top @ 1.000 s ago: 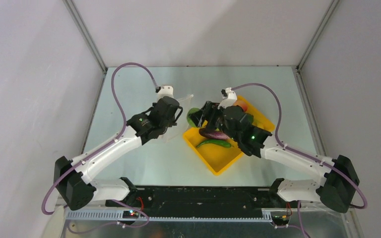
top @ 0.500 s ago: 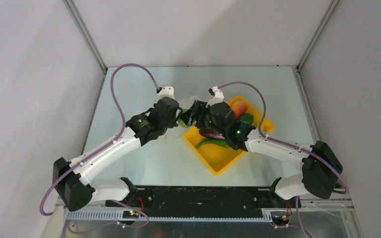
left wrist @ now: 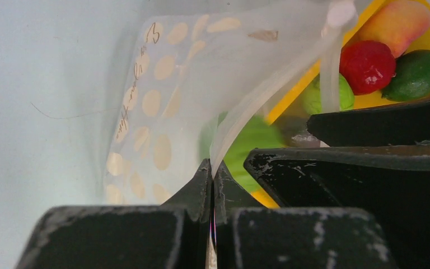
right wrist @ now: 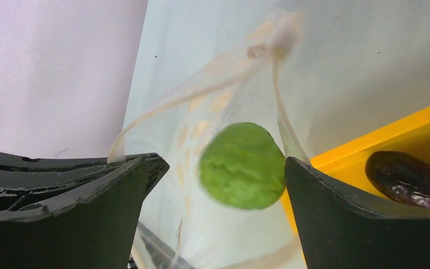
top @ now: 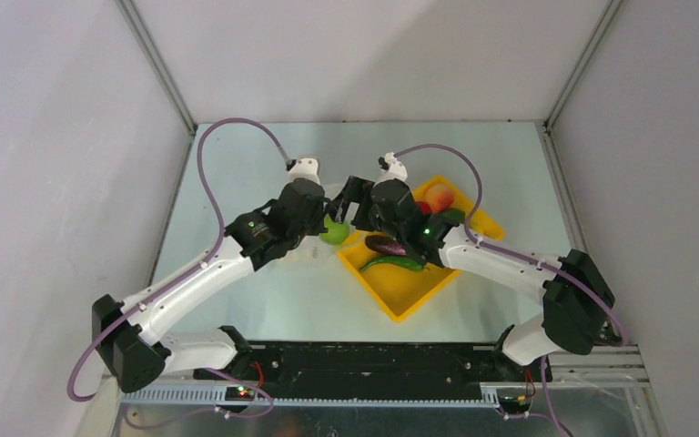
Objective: Place the food in the zip-top bag and seal the zipper
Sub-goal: Place the fake vegetable in the zipper food storage bag.
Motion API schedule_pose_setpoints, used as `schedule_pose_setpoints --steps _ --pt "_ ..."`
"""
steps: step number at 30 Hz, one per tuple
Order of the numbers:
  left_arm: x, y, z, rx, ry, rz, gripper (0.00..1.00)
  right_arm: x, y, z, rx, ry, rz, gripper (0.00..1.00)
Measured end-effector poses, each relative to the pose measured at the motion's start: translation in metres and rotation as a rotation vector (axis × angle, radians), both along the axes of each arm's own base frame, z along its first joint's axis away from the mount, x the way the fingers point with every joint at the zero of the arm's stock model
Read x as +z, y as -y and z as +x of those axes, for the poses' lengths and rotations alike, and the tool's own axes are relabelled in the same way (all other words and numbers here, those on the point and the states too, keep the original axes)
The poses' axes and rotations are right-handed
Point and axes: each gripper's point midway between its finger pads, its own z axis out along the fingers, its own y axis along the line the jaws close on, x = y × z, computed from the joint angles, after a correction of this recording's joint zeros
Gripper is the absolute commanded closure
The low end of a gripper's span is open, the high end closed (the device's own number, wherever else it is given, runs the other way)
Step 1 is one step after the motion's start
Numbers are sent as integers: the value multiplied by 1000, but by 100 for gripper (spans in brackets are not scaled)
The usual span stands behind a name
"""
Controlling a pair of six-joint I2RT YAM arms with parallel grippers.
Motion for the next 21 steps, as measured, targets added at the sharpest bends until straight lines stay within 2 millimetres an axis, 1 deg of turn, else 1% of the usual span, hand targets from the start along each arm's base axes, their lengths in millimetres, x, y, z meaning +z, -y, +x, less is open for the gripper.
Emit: schedule_pose_setpoints --steps 4,8,13,15,17,21 --pt "2 1 0 -3 6 -9 100 5 -2 -2 -7 -9 -16 1" --pt "-1 2 0 -7 3 -11 100 7 -2 -4 -5 -12 -26 1" --pt "-2 1 -1 -4 2 -8 100 6 4 -9 6 -8 -64 1" --pt "-2 0 0 2 6 -5 100 13 10 -11 2 14 -77 0" --pt "-1 -2 1 9 11 -2 100 26 22 -13 -12 46 -92 1" --pt "-1 -6 1 27 16 12 100 63 50 -18 -46 152 -96 1"
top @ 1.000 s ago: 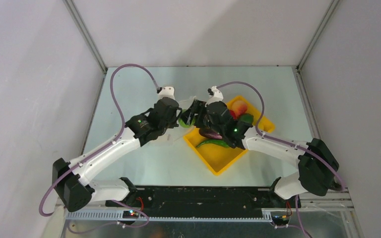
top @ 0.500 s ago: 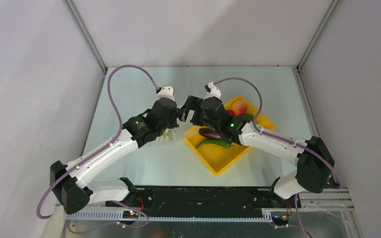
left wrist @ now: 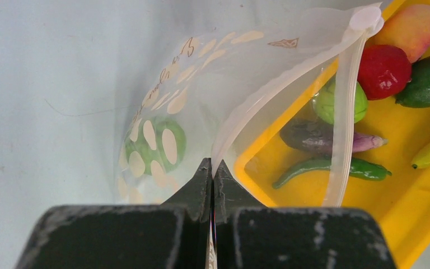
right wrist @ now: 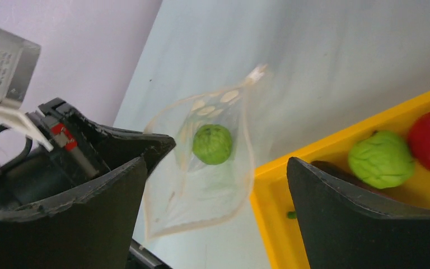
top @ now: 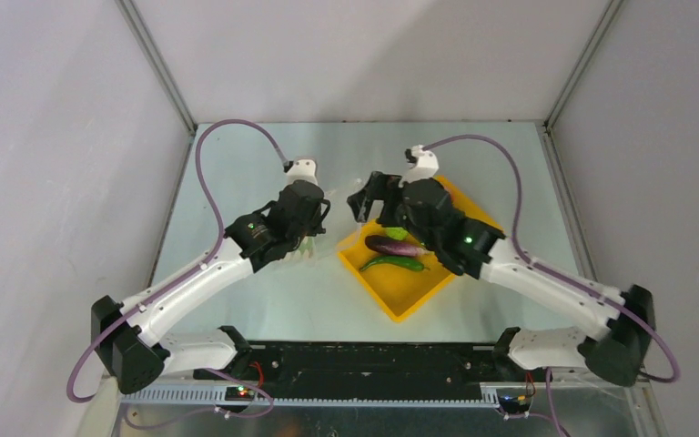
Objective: Place the food in the zip-top bag and seal the zipper
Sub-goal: Place the fake vegetable in the zipper food storage bag, then pick up the fake vegetable from the bin.
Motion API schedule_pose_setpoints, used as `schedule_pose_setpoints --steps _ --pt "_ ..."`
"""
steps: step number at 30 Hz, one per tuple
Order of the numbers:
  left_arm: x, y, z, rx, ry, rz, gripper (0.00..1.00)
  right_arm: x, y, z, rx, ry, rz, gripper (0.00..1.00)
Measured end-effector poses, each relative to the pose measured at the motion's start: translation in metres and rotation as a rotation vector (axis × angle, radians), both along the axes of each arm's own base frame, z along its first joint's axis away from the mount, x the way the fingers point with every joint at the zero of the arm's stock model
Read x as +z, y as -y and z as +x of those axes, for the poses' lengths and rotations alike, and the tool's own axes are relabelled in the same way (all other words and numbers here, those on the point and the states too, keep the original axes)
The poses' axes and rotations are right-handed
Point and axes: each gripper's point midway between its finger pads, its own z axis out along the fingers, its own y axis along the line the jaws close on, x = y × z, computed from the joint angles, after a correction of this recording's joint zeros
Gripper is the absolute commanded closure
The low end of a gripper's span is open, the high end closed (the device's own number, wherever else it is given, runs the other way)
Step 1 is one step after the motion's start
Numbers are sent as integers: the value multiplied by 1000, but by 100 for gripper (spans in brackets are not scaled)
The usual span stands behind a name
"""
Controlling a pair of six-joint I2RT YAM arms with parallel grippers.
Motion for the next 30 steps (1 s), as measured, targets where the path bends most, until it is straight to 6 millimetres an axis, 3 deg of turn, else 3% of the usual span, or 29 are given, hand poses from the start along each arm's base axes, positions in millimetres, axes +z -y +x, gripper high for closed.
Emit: schedule_pose_setpoints --steps 3,5,8,12,20,26,30 --pt "-1 -3 0 10 -1 12 100 13 29 -5 7 105 -62 1" --pt "-1 -4 0 14 -1 16 100 6 48 -7 15 157 -139 1" --pt "-1 -5 0 17 0 19 100 -29 73 -10 72 188 -306 1" --pt "-1 -5 0 17 -1 19 100 -86 90 -16 225 142 -499 2" --pt "-2 -6 -1 17 -6 24 100 -178 87 -44 647 31 -772 8" --pt "-4 -6 -1 17 -9 27 100 -225 92 -55 785 -73 -862 11" --pt "-7 -6 -1 17 -17 36 100 -242 95 -51 797 -109 -915 11"
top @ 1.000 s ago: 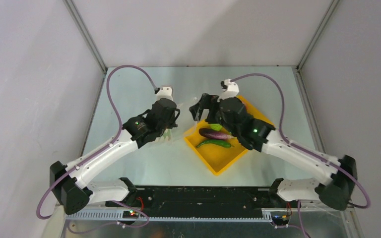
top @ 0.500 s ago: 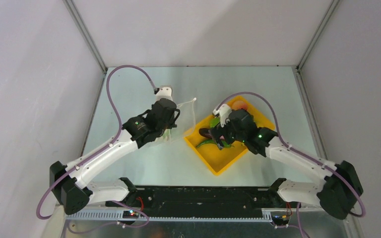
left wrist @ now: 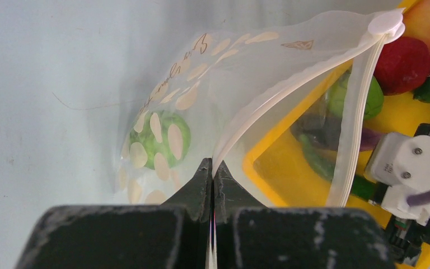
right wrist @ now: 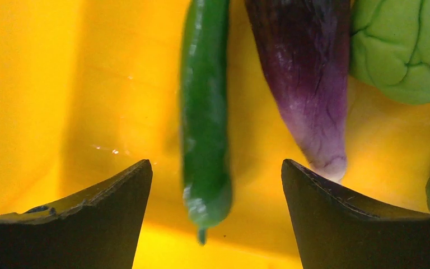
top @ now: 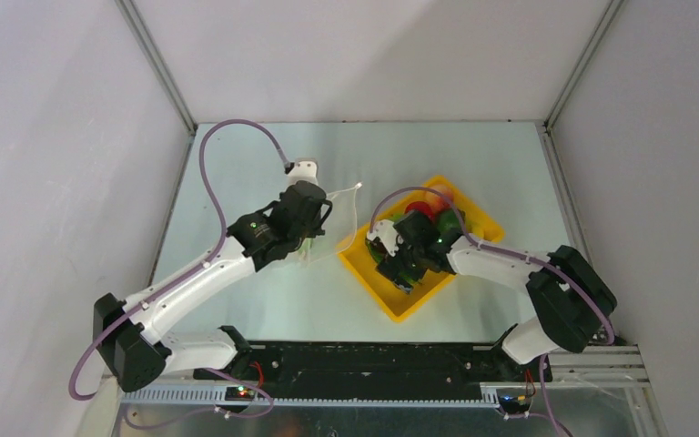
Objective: Place the food in the zip-top bag and seal the zipper
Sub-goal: Pick up the fake vegetable from the bin.
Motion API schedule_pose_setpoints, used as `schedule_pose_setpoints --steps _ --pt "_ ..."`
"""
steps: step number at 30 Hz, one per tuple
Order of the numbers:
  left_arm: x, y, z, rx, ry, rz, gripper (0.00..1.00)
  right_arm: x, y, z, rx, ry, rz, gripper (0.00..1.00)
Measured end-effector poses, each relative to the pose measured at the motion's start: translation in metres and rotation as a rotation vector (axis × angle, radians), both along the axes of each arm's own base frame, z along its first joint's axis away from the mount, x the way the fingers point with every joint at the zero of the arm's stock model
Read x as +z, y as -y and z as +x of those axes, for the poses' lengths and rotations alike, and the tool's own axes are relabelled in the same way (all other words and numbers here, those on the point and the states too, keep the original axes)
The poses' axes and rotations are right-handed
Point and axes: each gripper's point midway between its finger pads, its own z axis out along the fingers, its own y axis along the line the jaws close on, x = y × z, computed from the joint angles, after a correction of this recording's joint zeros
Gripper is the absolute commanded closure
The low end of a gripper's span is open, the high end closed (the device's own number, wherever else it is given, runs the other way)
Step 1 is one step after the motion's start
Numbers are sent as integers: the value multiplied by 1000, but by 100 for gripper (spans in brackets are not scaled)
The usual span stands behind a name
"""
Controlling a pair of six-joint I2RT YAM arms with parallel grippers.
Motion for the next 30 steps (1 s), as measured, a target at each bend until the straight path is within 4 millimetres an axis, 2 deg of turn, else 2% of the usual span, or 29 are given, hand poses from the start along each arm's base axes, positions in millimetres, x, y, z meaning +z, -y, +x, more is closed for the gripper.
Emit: schedule_pose_setpoints --steps 6,14,19,23,28,30 --pt "-4 -1 -1 0 -13 13 100 -14 4 11 -16 32 -74 12" --pt "-8 -1 -1 0 -26 27 100 -14 -16 19 19 62 -77 34" --pt "-8 -2 0 5 -24 32 100 -15 -21 22 15 56 -75 38" --pt "-8 -2 0 5 -24 32 100 -16 -21 25 -10 51 -75 54" --pt "-8 -2 0 6 -24 32 100 -17 -13 29 -53 47 -88 83" --pt "-8 -2 0 6 -24 32 100 -17 -10 31 -72 53 -98 89"
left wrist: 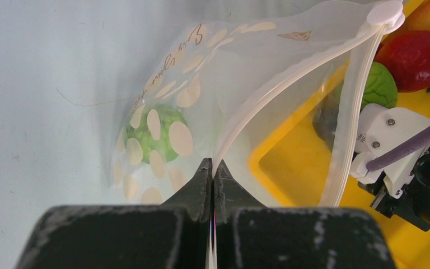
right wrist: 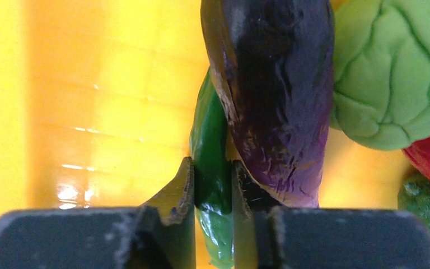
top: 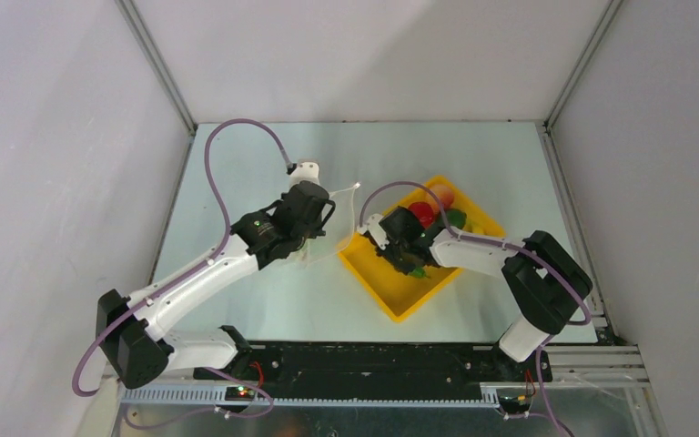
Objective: Place the food in the zip-top bag and seal the zipper
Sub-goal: Pick up the fake vegetable from the bin.
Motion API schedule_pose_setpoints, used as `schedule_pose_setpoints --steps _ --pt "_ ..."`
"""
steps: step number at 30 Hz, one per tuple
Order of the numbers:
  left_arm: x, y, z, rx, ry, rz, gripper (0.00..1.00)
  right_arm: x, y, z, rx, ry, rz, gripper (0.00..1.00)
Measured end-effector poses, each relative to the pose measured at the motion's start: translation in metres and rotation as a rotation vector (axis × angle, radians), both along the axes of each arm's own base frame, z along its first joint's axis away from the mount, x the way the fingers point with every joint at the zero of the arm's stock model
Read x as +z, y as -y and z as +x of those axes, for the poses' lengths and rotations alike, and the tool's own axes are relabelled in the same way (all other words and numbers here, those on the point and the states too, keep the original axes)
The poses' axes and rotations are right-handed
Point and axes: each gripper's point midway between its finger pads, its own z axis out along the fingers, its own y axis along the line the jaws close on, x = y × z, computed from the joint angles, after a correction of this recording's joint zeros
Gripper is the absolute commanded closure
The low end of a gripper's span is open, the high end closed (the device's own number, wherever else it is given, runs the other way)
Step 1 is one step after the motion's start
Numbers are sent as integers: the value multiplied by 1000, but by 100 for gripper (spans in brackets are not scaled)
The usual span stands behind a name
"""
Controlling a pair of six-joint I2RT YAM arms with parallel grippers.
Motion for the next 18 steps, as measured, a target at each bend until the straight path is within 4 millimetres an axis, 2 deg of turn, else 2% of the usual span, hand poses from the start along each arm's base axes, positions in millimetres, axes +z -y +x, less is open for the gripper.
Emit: schedule_pose_setpoints --steps 5,8,13,14,18 --pt "2 0 0 0 5 -5 100 8 11 -6 -31 15 -34 96" --pt "3 0 -1 0 8 -9 100 30 12 -11 -43 62 1 100" --pt "5 0 -1 0 11 -13 100 104 10 -11 -100 216 197 100" --pt "6 -1 -1 0 13 -16 100 126 10 -10 -123 260 266 100" --pt "10 0 -2 1 19 -36 100 181 5 -10 -191 377 510 99"
